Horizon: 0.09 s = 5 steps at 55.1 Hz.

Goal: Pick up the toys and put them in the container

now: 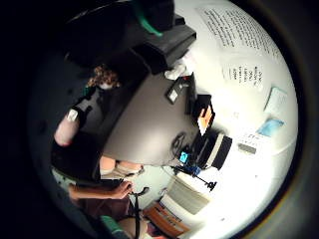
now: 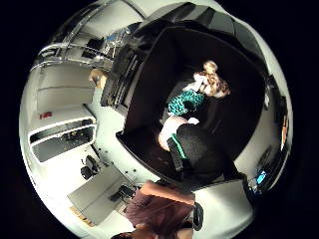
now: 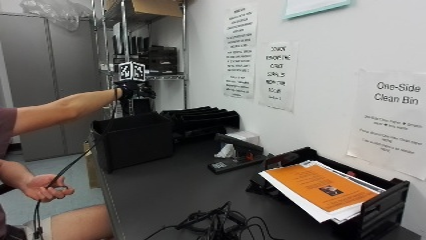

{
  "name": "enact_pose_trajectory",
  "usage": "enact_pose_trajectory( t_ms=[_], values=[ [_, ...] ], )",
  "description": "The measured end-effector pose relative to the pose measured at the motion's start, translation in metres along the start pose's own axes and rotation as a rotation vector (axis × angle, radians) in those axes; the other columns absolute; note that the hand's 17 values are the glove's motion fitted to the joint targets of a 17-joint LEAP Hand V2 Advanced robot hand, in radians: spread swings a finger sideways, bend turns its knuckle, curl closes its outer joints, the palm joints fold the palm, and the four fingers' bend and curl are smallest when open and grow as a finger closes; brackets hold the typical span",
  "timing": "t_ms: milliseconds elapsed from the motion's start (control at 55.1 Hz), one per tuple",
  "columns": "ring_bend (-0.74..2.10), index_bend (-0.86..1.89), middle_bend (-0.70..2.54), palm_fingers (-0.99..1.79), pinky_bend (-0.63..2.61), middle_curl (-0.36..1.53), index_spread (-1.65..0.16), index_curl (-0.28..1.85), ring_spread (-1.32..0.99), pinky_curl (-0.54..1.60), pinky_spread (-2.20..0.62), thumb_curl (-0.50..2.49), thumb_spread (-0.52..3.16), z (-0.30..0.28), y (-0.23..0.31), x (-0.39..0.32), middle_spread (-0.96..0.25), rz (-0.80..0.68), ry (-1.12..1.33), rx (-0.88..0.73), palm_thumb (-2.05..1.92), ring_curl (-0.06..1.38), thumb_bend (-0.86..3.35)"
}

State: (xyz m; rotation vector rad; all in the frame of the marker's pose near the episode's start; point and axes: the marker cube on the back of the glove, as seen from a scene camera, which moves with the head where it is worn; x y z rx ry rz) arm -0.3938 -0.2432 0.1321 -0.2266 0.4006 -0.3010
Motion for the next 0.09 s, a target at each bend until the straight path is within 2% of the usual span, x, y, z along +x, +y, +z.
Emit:
enact_pose_trajectory(
  t_ms=[91],
  values=[
    [0.21,0.11,0.12,-0.21,0.89,0.36,-0.14,0.42,0.02,0.40,0.07,0.50,1.28,0.0043,0.0010,-0.0001,0.05,0.011,-0.015,0.024,0.11,0.43,-0.02]
  ],
)
